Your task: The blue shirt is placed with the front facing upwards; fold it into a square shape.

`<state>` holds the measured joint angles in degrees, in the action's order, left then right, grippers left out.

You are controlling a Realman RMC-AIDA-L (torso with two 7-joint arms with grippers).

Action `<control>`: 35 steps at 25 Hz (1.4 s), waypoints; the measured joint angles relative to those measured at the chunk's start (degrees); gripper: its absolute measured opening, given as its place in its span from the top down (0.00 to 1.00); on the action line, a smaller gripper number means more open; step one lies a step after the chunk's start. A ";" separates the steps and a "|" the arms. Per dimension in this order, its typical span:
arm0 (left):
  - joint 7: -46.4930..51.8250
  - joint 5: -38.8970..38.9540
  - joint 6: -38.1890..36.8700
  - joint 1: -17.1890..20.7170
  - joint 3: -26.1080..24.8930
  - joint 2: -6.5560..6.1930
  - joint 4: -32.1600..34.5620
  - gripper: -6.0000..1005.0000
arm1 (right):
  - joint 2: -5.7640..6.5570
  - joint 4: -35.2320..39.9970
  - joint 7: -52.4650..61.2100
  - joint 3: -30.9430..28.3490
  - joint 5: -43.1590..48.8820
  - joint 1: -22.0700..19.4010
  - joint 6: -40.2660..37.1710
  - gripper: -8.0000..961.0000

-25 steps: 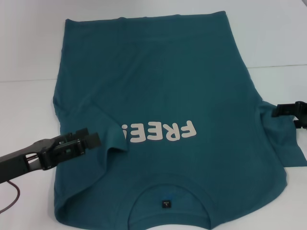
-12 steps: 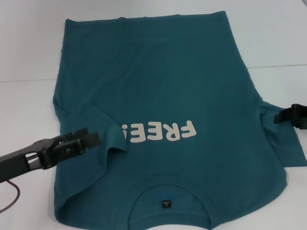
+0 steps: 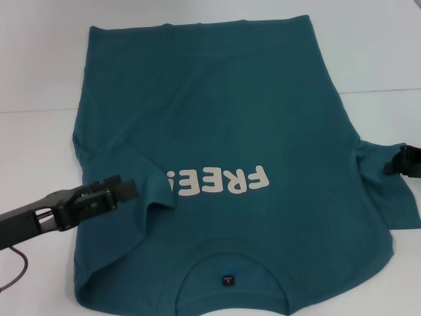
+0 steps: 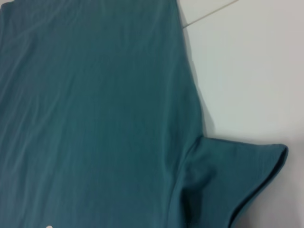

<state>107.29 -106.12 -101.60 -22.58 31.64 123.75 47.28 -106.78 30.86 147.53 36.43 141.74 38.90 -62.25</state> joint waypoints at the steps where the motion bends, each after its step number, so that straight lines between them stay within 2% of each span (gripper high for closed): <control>1: 0.05 0.01 0.00 0.00 0.00 0.00 0.00 0.12 | 0.00 0.03 0.01 0.02 0.11 0.02 -0.07 0.90; 6: 0.30 0.05 0.00 0.00 0.00 0.00 0.00 0.12 | 0.12 0.08 0.03 0.04 0.38 0.00 -0.22 0.96; 10: 0.46 0.05 -0.07 0.06 0.00 0.00 0.00 0.12 | 0.99 1.05 0.93 0.05 0.79 -0.74 -0.69 0.96; 19: 1.09 0.83 -0.45 0.37 -0.71 -0.09 0.00 0.12 | 2.18 9.71 4.68 -0.84 1.73 -2.95 -3.27 0.96; 27: 1.93 0.93 -0.64 0.55 -1.39 -0.19 0.09 0.12 | 2.13 10.71 4.80 -0.80 1.83 0.51 -4.34 0.96; 35: 1.96 0.93 -0.68 0.62 -2.22 -0.18 0.04 0.12 | 1.16 11.59 4.45 -0.56 1.62 5.07 -9.69 0.96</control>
<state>109.25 -105.20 -102.28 -21.97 29.42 123.57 47.32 -105.63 42.45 151.98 35.87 143.36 43.97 -71.93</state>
